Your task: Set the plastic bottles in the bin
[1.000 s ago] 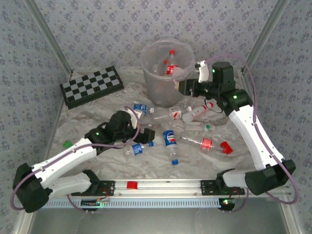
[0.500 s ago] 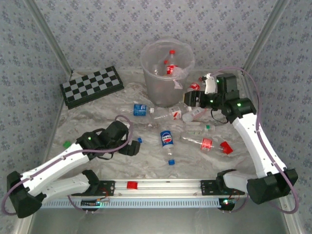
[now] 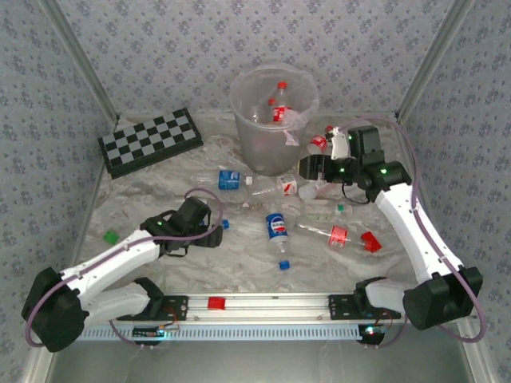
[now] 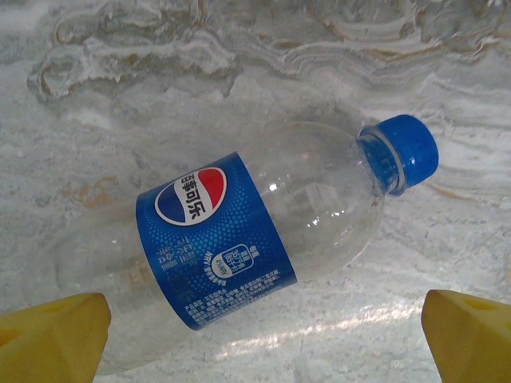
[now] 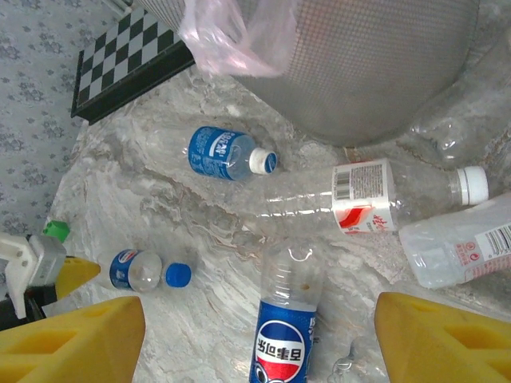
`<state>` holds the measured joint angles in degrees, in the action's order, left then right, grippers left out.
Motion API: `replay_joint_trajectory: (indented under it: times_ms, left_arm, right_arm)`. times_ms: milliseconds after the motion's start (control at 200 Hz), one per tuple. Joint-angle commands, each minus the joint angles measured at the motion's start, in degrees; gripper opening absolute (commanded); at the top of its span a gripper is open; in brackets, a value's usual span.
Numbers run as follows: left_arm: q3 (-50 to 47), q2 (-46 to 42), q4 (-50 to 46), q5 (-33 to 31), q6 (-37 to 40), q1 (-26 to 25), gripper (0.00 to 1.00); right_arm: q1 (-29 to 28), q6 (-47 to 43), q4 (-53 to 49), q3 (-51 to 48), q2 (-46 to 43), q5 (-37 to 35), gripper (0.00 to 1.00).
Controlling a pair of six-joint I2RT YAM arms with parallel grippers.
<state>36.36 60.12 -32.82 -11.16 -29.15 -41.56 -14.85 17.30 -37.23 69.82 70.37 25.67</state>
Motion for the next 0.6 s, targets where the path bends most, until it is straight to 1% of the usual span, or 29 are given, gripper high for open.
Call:
replay_joint_trajectory:
  times_ms: [0, 125, 215, 265, 315, 370, 405, 450, 480, 515, 545, 595]
  left_arm:
    - [-0.5, 0.5, 2.0, 1.8, -0.8, 0.3, 1.0]
    - [0.5, 1.2, 1.5, 6.4, -3.9, 0.3, 1.0]
    - [2.1, 1.0, 2.2, 12.7, -6.2, 0.2, 1.0]
    - [4.0, -0.1, 2.6, 15.8, -5.5, 0.1, 1.0]
    - [6.0, -1.5, 2.5, 16.6, -3.3, 0.1, 1.0]
    - [8.8, -2.8, 0.4, 15.6, 1.1, 0.1, 1.0]
    - [10.7, -2.9, -1.7, 13.7, 4.7, 0.2, 1.0]
    - [12.8, -2.0, -5.2, 10.2, 9.1, 0.5, 1.0]
    - [14.2, -0.9, -7.9, 6.6, 10.0, 0.9, 1.0]
    - [15.9, 0.9, -10.5, 2.8, 8.8, 2.3, 1.0]
    - [17.1, 2.8, -12.3, 1.1, 6.2, 4.0, 1.0]
    - [19.1, 5.7, -15.0, 0.6, -2.3, 7.5, 1.0]
  right_arm:
    - [0.2, 0.4, 1.6, -0.6, -0.5, 0.2, 0.78]
    - [0.2, 0.2, 2.0, -0.1, 0.5, 0.3, 0.78]
    - [0.3, 0.0, 2.1, 0.1, 1.2, 0.3, 0.78]
    - [0.3, 0.0, 2.2, 0.1, 1.3, 0.3, 0.78]
    - [0.3, -0.1, 2.4, 0.0, 1.3, 0.4, 0.78]
    - [0.3, -0.6, 2.5, -0.2, 1.3, 0.7, 0.78]
    - [0.4, -0.8, 2.5, -0.3, 1.3, 0.6, 0.78]
    - [0.5, -1.0, 2.5, -0.3, 1.2, 0.4, 0.78]
    - [0.5, -1.0, 2.5, -0.3, 1.2, 0.4, 0.79]
    - [0.7, -1.0, 2.4, -0.3, 1.3, 0.5, 0.79]
    - [0.9, -1.0, 2.2, -0.2, 1.3, 0.5, 0.79]
    - [1.0, -0.9, 1.8, -0.2, 1.1, 0.5, 0.79]
